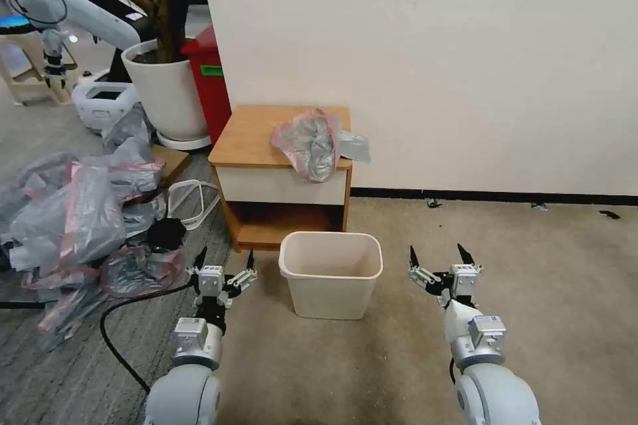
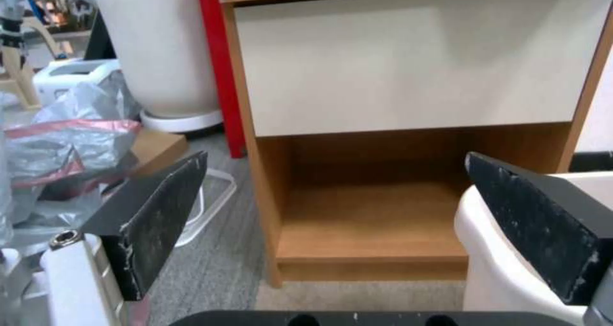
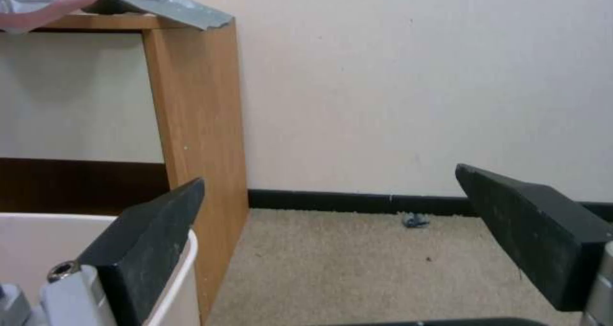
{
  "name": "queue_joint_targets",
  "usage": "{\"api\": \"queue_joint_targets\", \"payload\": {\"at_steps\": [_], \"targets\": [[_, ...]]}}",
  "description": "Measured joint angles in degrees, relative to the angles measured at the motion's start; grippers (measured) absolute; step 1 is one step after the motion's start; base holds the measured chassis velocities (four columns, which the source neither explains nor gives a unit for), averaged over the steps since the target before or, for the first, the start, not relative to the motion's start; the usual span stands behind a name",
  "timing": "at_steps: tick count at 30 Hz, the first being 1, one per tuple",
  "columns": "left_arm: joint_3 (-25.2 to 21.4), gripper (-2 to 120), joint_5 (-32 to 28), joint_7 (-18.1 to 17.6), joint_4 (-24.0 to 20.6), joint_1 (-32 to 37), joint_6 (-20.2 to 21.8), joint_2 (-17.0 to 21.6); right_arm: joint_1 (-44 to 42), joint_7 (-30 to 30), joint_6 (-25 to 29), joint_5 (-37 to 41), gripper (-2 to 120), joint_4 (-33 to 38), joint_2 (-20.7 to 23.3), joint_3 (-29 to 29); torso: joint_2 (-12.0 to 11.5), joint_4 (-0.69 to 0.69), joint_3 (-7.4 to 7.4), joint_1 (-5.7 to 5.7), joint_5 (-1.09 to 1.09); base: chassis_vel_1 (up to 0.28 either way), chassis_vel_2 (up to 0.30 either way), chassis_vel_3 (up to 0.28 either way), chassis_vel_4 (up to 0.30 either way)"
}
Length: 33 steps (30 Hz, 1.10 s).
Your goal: Pick up the garbage bag from the table and place it over the trash can.
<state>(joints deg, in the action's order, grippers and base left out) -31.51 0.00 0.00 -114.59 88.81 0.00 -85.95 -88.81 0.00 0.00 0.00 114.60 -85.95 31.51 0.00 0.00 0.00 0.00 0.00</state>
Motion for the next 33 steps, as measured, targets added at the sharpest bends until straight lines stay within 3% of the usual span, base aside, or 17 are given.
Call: {"api": "queue_joint_targets", "payload": {"at_steps": [4, 8, 9, 12, 14, 17, 28, 29, 30, 32, 33], "targets": [[-0.35, 100, -0.75, -0.01, -0.86, 0.44, 0.28, 0.31, -0.13, 0.02, -0.06, 0.13, 100, 0.27, 0.0, 0.08, 0.0, -0.01, 0.0, 0.0, -0.02, 0.0, 0.0, 0.0, 0.0], [-4.32, 100, -8.04, -1.69, -8.89, 4.78, 3.1, 3.36, -2.59, 1.48, -1.6, 3.08, 100, 6.34, -0.02, 1.65, 0.0, 0.0, 0.0, 0.0, -0.02, 0.0, 0.0, 0.0, 0.0], [-4.32, 100, -8.04, -1.69, -8.89, 4.78, 3.1, 3.36, -2.59, 1.48, -1.6, 3.08, 100, 6.34, -0.02, 1.65, 0.0, 0.0, 0.0, 0.0, -0.02, 0.0, 0.0, 0.0, 0.0], [-7.88, 100, -14.62, -3.32, -16.08, 8.64, 5.69, 6.13, -5.59, 3.22, -3.53, 6.69, 100, 13.63, -0.06, 3.5, 0.0, 0.0, -0.01, 0.0, 0.0, 0.0, 0.0, 0.0, 0.0], [-8.25, 100, -16.49, -3.68, -17.14, 9.29, 4.22, 7.39, -6.64, 3.84, -4.22, 7.94, 100, 16.12, -0.09, 4.15, 0.0, 0.04, -0.01, 0.0, 0.03, 0.0, 0.0, 0.0, 0.0], [-7.48, 100, -19.01, -3.18, -14.32, 9.06, 0.33, 10.15, -7.8, 4.55, -4.99, 9.35, 100, 18.95, -0.11, 4.87, 0.0, -0.01, 0.0, 0.0, -0.04, 0.0, 0.0, 0.0, 0.0], [-4.97, 100, -19.49, -0.36, -7.47, 7.45, -3.24, 11.44, -7.17, 5.07, -4.42, 11.3, 100, 18.07, 0.02, 3.5, 0.01, -0.01, 0.0, 0.0, 0.01, 0.0, 0.0, 0.0, 0.0], [-4.67, 100, -19.47, -0.16, -6.47, 7.12, -3.85, 11.44, -5.37, 5.52, -2.68, 14.15, 100, 15.03, 0.37, 0.54, 0.0, -0.02, -0.01, 0.0, -0.08, 0.0, 0.0, 0.0, 0.0], [-4.51, 100, -19.48, -0.15, -6.0, 6.95, -4.28, 11.46, -4.13, 5.76, -1.68, 16.13, 100, 12.74, 0.56, -1.72, 0.0, 0.02, 0.0, 0.0, 0.07, 0.0, 0.0, 0.0, 0.0], [-4.26, 100, -19.6, -0.15, -5.46, 6.79, -4.88, 11.56, -3.08, 6.04, -0.67, 17.65, 100, 11.1, 0.8, -3.18, 0.0, 0.02, 0.0, 0.0, 0.04, 0.0, 0.0, 0.0, 0.0], [-3.89, 100, -19.8, -0.14, -5.11, 6.59, -5.31, 11.59, -1.95, 6.24, -0.1, 18.51, 100, 9.74, 1.04, -4.07, 0.0, 0.02, 0.0, 0.0, -0.08, 0.0, 0.0, 0.0, 0.0]]}}
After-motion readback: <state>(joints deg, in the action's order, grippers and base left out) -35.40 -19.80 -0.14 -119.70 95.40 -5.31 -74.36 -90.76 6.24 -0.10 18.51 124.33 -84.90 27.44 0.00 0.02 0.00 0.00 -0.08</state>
